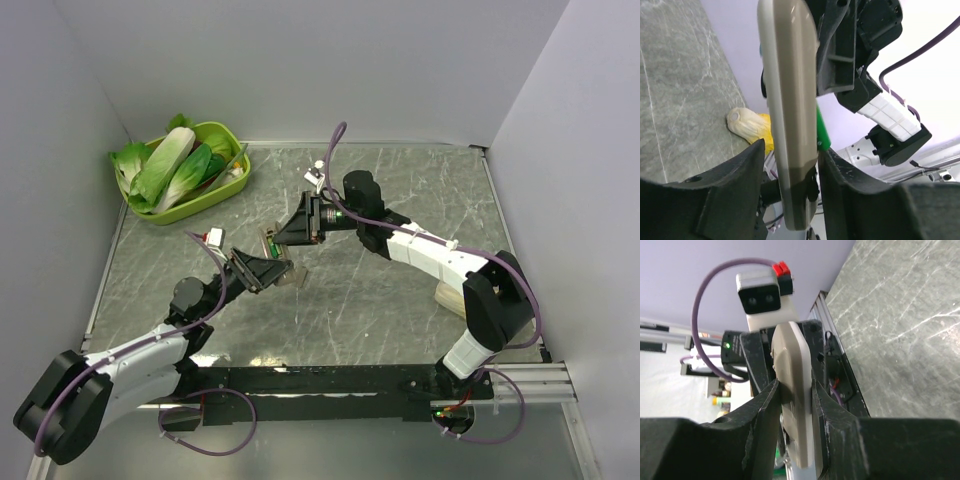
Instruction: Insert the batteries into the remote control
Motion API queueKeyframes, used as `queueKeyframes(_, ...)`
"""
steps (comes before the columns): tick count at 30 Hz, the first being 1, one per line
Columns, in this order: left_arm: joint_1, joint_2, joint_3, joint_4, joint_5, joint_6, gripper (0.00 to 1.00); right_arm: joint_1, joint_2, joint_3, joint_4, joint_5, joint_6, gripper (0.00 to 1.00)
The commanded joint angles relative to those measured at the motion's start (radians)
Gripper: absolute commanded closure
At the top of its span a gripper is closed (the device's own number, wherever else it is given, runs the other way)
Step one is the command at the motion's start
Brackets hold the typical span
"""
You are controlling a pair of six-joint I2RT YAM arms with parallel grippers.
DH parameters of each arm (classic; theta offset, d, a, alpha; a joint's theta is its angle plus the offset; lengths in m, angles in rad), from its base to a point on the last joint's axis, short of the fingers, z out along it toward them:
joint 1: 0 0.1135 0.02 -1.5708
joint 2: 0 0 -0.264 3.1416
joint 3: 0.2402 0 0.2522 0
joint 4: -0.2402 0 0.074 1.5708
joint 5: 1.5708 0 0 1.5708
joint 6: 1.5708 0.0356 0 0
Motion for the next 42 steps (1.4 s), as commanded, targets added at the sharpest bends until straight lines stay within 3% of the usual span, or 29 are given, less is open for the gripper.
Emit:
queueKeyframes(1, -0.004, 0.001, 0.027, 0.019, 0.03, 0.013, 0.48, -0.002, -0.012, 0.01, 0.088, 0.025, 0.04, 1.0)
queueKeyframes(8, -0.004, -0.001, 0.032, 0.014, 0.032, 0.014, 0.48, -0.006, -0.015, 0.005, 0.094, 0.033, 0.044, 1.0)
queueKeyframes(11, -0.004, 0.001, 0.032, 0.014, 0.033, 0.016, 0.52, -0.006, -0.017, -0.001, 0.099, 0.036, 0.044, 1.0)
queueKeyframes(13, -0.004, 0.001, 0.032, 0.014, 0.032, 0.016, 0.58, -0.007, -0.02, -0.009, 0.102, 0.043, 0.04, 1.0)
queueKeyframes(17, -0.004, -0.005, 0.033, 0.005, 0.032, 0.017, 0.88, -0.007, -0.026, -0.016, 0.101, 0.045, 0.034, 1.0)
queueKeyframes(20, -0.004, -0.016, 0.039, -0.023, 0.027, 0.025, 0.99, -0.006, -0.044, -0.016, 0.067, 0.062, -0.005, 0.96)
queueKeyframes(23, -0.004, -0.022, 0.044, -0.035, 0.024, 0.03, 0.99, -0.009, -0.063, -0.003, 0.004, 0.074, -0.102, 0.68)
queueKeyframes(24, -0.004, -0.022, 0.045, -0.036, 0.023, 0.031, 0.99, -0.009, -0.069, 0.005, -0.023, 0.077, -0.133, 0.54)
queueKeyframes(27, -0.004, -0.015, 0.044, -0.024, 0.026, 0.025, 0.99, -0.013, -0.093, 0.04, -0.112, 0.08, -0.264, 0.3)
queueKeyframes(30, -0.001, -0.003, 0.045, -0.009, 0.035, 0.02, 0.99, -0.022, -0.127, 0.074, -0.189, 0.097, -0.376, 0.13)
queueKeyframes(34, -0.001, 0.004, 0.05, 0.002, 0.04, 0.02, 0.99, -0.022, -0.179, 0.062, -0.189, 0.094, -0.465, 0.02)
queueKeyframes(42, -0.001, 0.022, 0.058, 0.028, 0.061, 0.016, 0.99, 0.013, -0.188, 0.062, -0.292, 0.131, -0.626, 0.01)
